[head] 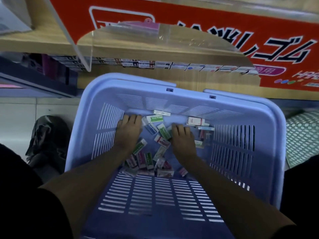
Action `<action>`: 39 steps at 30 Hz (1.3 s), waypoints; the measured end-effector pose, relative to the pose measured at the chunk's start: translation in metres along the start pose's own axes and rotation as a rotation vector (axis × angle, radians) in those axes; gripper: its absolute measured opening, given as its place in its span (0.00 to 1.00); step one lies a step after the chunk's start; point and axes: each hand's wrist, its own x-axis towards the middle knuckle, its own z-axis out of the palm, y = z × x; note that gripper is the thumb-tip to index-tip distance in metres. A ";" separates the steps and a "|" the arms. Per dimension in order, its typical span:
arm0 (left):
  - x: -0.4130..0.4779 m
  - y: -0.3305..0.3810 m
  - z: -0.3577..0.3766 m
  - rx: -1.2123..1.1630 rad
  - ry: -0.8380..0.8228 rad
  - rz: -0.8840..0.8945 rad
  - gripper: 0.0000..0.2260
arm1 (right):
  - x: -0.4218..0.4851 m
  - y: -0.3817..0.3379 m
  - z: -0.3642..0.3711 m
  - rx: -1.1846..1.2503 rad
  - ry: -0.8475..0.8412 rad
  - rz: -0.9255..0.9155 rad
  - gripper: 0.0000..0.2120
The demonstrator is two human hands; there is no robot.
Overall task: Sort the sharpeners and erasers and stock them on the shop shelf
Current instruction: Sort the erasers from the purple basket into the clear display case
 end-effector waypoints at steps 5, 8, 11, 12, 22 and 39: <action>0.005 -0.002 0.006 0.009 -0.048 0.015 0.18 | 0.001 0.006 0.000 -0.075 -0.028 0.016 0.26; 0.008 0.000 0.001 -0.081 -0.110 0.019 0.14 | 0.007 0.003 -0.001 -0.008 -0.078 0.027 0.30; 0.007 0.002 -0.003 -0.181 -0.119 0.000 0.10 | 0.009 -0.003 -0.001 0.186 -0.110 0.106 0.24; 0.005 0.001 -0.003 -0.216 -0.130 0.021 0.09 | 0.011 -0.003 -0.001 0.266 -0.110 0.141 0.20; -0.017 0.029 -0.055 -0.552 -0.193 -0.137 0.16 | -0.012 0.001 -0.084 0.554 -0.087 0.136 0.18; -0.114 0.067 -0.209 -1.556 -0.100 -0.423 0.12 | -0.111 -0.035 -0.221 0.541 0.193 -0.023 0.26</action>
